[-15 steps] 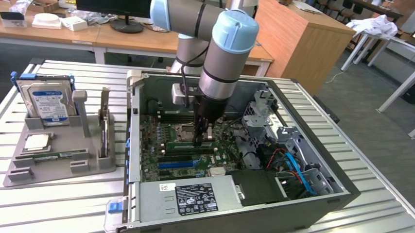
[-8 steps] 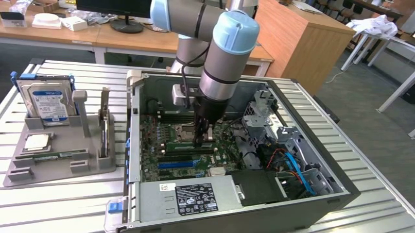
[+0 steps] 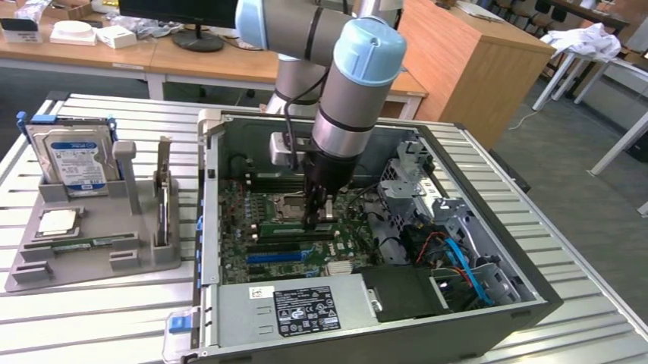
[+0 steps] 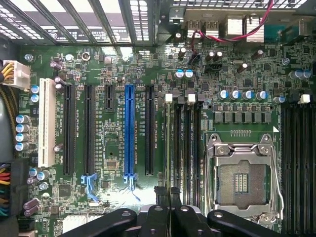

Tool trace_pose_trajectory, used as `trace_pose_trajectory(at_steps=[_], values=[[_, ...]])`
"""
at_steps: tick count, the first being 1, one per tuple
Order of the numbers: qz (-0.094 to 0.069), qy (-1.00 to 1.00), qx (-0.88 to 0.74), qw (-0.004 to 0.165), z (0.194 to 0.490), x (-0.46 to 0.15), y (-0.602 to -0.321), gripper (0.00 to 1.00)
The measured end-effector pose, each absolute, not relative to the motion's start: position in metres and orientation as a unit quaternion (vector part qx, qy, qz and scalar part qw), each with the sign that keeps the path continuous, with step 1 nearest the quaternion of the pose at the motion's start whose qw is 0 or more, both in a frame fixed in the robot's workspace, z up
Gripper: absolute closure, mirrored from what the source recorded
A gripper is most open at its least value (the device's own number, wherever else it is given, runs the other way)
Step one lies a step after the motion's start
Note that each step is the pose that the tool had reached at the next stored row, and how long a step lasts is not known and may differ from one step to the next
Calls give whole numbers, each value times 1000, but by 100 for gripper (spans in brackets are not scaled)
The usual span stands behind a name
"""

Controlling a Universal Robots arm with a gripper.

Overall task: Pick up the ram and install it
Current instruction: 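Insert the ram into the slot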

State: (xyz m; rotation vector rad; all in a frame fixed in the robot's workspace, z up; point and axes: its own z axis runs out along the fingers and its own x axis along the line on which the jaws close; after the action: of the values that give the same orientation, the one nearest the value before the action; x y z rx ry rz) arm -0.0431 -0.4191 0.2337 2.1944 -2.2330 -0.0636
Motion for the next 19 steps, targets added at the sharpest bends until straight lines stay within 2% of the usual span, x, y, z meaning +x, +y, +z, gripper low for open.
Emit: trace_pose_trajectory(at_steps=[19], values=[[-20,-713,701,5,229,-44,-417,88]])
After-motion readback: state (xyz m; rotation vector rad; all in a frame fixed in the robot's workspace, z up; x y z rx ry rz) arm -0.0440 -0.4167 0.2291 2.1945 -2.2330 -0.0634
